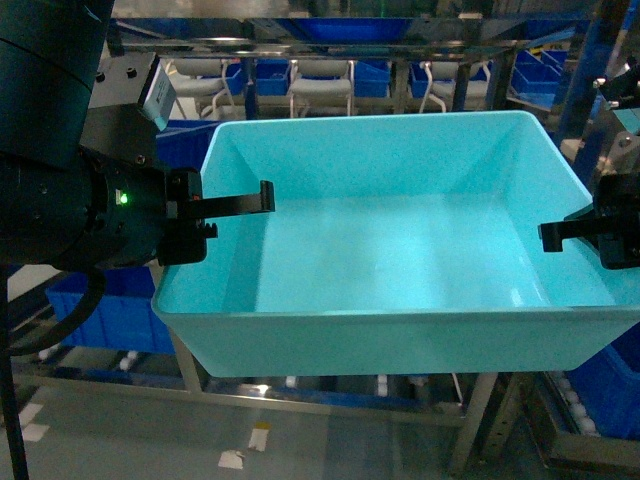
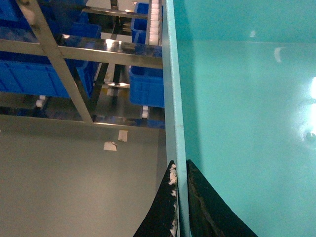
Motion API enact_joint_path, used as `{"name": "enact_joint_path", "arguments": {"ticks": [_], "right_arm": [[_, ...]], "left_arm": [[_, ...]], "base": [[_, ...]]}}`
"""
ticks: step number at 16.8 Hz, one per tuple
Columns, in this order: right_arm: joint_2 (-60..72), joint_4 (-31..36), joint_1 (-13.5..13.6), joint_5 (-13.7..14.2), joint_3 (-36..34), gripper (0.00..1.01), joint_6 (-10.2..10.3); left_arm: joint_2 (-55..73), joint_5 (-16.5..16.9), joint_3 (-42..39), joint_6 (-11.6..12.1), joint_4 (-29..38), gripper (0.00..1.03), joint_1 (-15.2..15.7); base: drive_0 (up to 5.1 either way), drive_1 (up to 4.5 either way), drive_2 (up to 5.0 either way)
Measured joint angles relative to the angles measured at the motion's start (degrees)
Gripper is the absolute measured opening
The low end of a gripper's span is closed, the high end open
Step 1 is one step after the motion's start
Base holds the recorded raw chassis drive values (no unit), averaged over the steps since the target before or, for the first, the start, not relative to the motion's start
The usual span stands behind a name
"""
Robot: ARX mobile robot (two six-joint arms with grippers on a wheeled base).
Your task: Organize blue bins on left shelf correctly
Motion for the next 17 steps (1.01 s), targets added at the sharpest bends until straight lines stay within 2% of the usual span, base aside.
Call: {"name": "enact_joint_path", "arguments": {"ticks": [4,10,17], "right_arm": [[0.0,0.1,0.0,0.0,0.0,0.02,0.0],[0.1,0.2,0.3,0.2,0.0,0.02,0.2],[0.1,0.1,0.2,0.2,0.0,0.02,0.2]], "left_arm": [[0.0,0.0,0.0,0.0,0.0,0.02,0.1],[0.0,-0.1,-0.1,0.0,-0.1,0.02,0.2],[0.0,-0.1,-0.1,0.0,0.0,0.02,0.1]], "base": [[-3.8,3.77,0.1],[-0.2,0.84,-1.2],[0.1,1.78,-1.5]]}}
